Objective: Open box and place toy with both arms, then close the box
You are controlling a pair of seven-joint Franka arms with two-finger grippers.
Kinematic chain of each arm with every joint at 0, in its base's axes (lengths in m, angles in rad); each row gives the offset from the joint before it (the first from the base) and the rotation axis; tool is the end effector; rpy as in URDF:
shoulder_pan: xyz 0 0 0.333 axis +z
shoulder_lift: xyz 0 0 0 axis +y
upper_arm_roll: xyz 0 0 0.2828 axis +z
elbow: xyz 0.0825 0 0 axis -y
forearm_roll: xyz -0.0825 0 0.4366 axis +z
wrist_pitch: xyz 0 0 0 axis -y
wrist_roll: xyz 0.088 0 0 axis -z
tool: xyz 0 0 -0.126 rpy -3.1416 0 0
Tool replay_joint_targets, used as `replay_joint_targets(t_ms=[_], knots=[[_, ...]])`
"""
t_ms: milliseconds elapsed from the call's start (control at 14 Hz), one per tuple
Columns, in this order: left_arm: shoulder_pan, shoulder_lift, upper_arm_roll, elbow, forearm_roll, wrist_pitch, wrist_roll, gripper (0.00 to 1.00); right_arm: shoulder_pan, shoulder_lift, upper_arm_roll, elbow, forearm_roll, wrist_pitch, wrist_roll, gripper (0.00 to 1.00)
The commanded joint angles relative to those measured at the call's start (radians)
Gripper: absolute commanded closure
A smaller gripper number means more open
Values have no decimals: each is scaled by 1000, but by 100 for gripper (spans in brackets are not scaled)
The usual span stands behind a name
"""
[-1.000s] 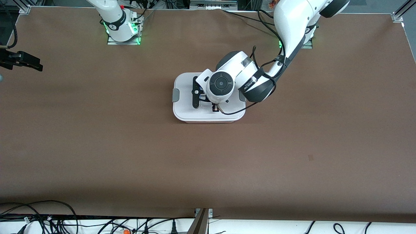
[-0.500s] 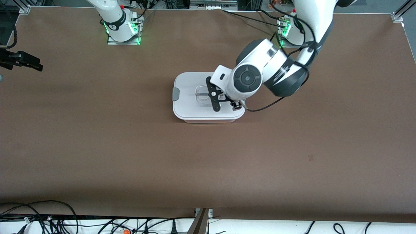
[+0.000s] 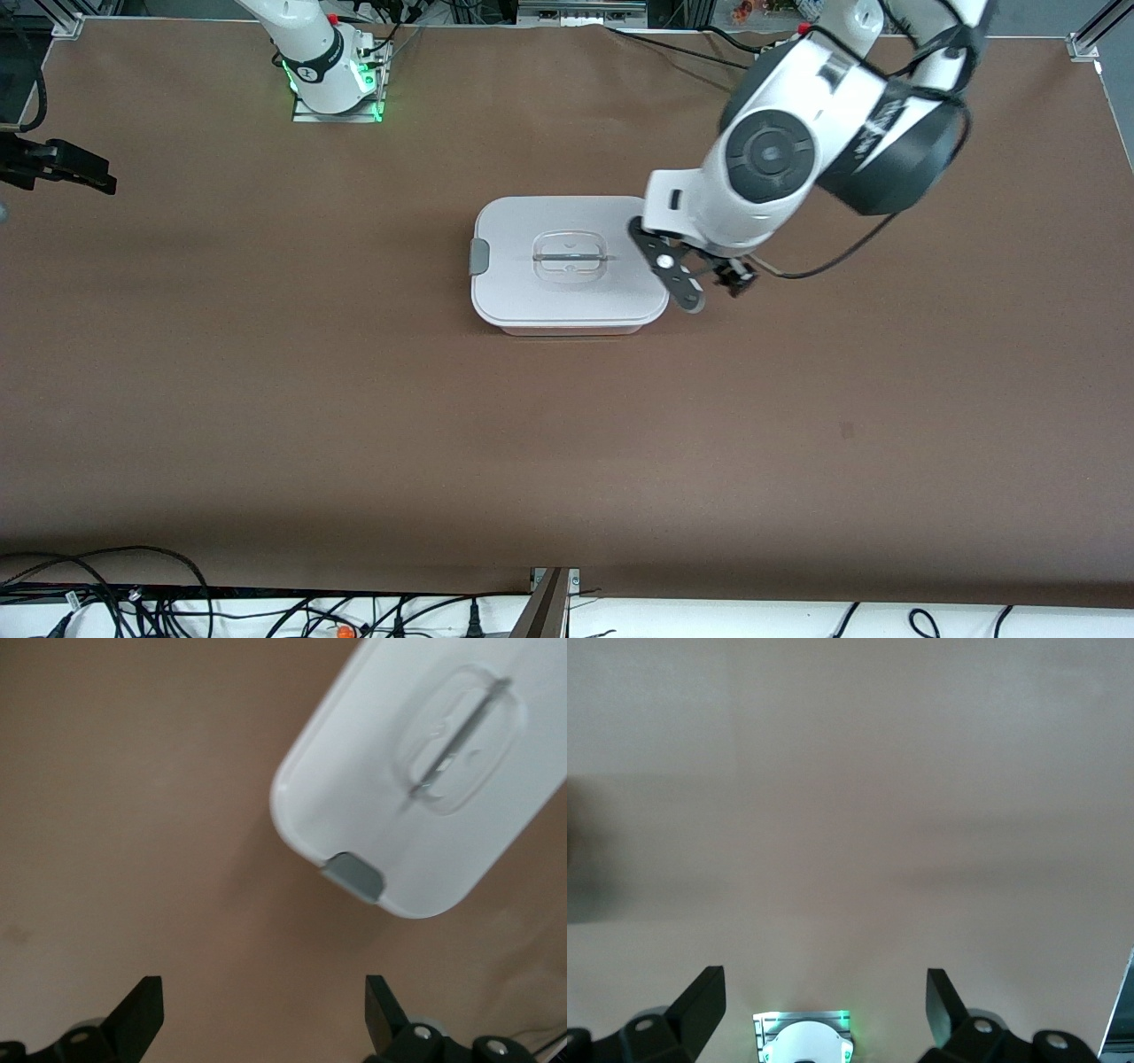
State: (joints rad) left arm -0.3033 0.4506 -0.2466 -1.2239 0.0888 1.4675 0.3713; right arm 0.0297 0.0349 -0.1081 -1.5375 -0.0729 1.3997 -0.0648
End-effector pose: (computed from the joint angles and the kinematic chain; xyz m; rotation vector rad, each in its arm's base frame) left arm 0.6171 -0.3295 0.4540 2.8084 -1.3693 -0.3062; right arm 0.5915 -0.0558 0.5558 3.0654 -0.0308 -0.2728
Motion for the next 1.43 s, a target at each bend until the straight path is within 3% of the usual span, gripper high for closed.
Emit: replay_joint_targets(t_ms=[0,214,286,357,571,714,1071,1357], knots=[[42,-104,6,-20,118,-60,-18,0,-4,13,-1,28,16,-19,-18,0],[192,-167,10,-17,112,-87,-29,0,-4,11,-1,28,16,-19,-21,0],[235,-193,32,-19,47,-67,-34,0,-4,11,-1,28,16,-19,-21,0],[237,-258,100,-60,-31,-2,-63,0,-4,11,-1,28,16,-19,-21,0],[207,-459,251,-377,-92,206,-98,0,-4,11,-1,28,16,-18,-21,0],[175,-497,312,-471,-113,211,-255,0,-4,11,-1,28,16,-18,-21,0],[176,-483,308,-468,-32,229,-276,0,-2,11,1,28,15,-18,-23,0],[185,-455,308,-442,-44,225,-278,0,-2,13,2,28,13,-16,-23,0]])
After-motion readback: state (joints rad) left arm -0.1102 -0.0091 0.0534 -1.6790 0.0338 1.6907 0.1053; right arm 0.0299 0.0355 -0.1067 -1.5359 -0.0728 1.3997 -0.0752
